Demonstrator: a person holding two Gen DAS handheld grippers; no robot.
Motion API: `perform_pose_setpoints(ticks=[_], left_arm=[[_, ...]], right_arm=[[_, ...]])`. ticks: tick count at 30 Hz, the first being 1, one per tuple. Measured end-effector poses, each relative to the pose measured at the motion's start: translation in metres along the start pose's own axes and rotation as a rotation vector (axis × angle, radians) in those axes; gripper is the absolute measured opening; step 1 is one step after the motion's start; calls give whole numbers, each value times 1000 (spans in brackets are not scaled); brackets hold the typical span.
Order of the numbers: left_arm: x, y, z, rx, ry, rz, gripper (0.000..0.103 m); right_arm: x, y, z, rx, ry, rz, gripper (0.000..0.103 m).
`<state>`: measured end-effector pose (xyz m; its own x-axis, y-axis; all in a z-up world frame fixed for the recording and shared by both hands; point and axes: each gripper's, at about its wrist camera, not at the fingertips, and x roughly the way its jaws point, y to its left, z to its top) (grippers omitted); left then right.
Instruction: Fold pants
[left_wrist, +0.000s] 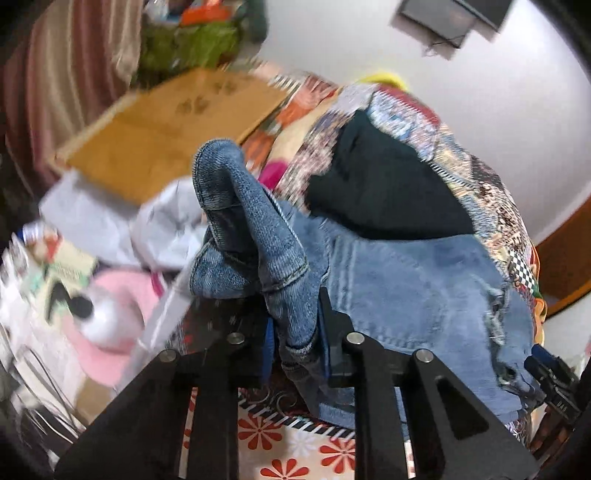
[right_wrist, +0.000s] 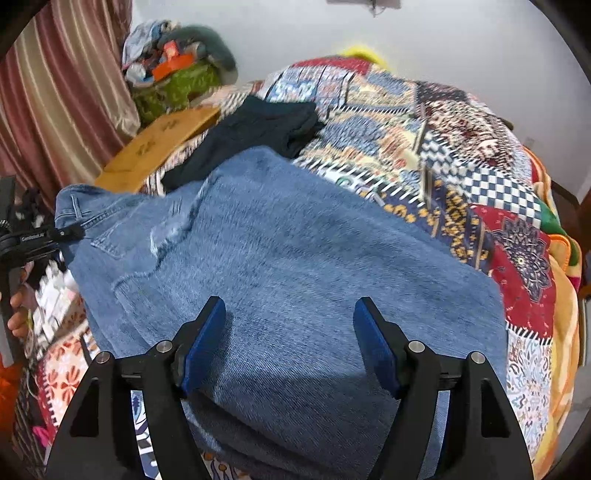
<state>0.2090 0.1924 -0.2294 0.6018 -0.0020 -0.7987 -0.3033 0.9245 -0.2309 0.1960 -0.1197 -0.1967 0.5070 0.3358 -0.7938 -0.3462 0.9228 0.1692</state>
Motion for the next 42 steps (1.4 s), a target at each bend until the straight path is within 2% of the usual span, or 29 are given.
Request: perform_pose_setpoints(ticks=[4,9,14,19,21,23,26,31,35,39,42], left_arm=[[-37,-27,14,75,-93,-17,19],[-73,-62,34,138,-188,-53,18],[-103,-124,48,252,-275,-80,18],[-127,-187,44,366,-352,-109,18],[-133,-216,41,408,-354,-152,18],[-133,-241,41,427,-317,-222,18],[-129,-277,35,476,-293,-285,17],[-114,-342,4,590,-216,-395,16],[-76,-380,-30,667,-53,-459,16],[-31,-394,-61,693,149,-487,16],[-15,-397,-76,737,225,-478,19]], right_arm=[[-20,-22,-10,54,-40,-26,69],[-43,-66,-30,146,-45,-97,69],[-50,-106,-50,224,-22,-139,69],[-36,-116,-66,240,28,-100,69],[-35,-118,-69,253,13,-76,69],[-34,-121,-68,265,13,-53,69],[-34,-123,-71,271,4,-31,69],[-32,-126,-72,284,-6,-7,69],[-35,-125,-72,294,-19,-12,69],[-47,-121,-74,276,-38,-28,69],[-58,-122,-78,273,-45,-26,69]])
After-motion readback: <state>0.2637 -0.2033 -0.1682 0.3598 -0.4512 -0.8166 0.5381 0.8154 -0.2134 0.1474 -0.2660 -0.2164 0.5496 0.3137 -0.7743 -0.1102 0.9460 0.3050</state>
